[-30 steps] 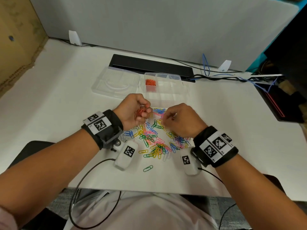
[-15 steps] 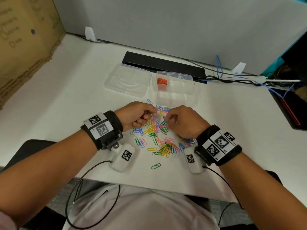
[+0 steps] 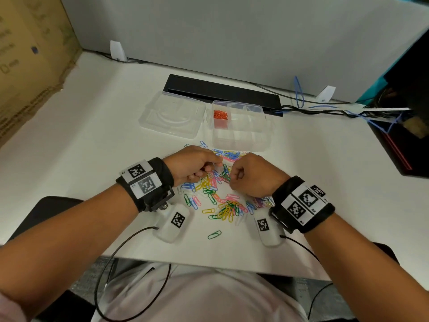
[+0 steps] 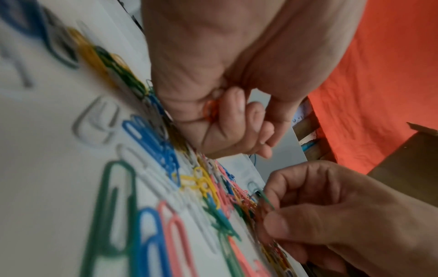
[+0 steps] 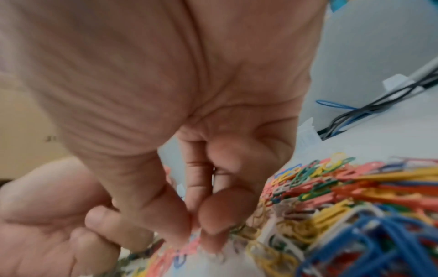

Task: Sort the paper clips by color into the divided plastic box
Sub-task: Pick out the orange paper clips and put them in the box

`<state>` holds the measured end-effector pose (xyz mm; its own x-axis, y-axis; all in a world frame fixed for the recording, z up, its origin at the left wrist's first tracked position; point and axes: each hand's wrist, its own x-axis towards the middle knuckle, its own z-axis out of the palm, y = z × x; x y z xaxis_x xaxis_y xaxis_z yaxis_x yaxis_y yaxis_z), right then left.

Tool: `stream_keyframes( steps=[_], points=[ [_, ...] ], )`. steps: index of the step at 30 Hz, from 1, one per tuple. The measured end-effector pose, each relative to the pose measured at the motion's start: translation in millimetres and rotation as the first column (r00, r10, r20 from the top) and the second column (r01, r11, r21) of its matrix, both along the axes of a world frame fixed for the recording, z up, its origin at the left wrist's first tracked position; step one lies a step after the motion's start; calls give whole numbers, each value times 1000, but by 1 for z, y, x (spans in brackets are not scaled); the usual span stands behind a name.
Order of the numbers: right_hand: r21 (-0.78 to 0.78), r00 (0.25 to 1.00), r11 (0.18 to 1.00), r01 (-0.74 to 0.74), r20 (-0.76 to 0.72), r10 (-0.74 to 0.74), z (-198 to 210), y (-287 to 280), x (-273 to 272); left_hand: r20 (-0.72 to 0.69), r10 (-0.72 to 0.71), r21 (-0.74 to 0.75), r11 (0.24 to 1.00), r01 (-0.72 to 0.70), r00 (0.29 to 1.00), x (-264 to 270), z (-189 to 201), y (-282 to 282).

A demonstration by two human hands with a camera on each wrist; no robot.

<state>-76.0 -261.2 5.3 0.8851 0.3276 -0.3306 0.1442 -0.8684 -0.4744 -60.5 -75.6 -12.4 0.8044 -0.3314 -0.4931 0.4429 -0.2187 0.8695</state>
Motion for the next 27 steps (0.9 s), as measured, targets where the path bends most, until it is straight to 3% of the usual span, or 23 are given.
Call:
stream_keyframes(
  steps=[3,6,9,13,17,19,23,27],
  points=[
    [196,995,975,101,-13,-101,7,-12,-2,32,-49,-21,999,49,998,1,2,-6],
    [379,975,898,224,-95,-203,12,-24,-2,81,-109,-38,993,113,991,1,4,-18],
    [413,964,871,265,-120,-236,16,-31,-3,136,-126,-50,990,133,983,1,7,-30],
    [373,948,871,320,-124,-294,17,-40,-7,174,-122,12,993,121,977,8,12,-36],
    [262,976,940,217,-22,-219,14,-43,-13,-132,1,-267,963,-37,991,21,14,-30],
    [196,985,968,155,50,-168,16,-46,-19,-203,15,-332,940,-83,979,22,14,-30],
    [92,988,986,139,51,-144,11,-58,-29,-172,-36,-274,962,-12,984,16,10,-38],
    [-117,979,973,198,75,-190,-3,-62,-34,-97,-109,-158,983,93,989,9,12,-48]
  ],
)
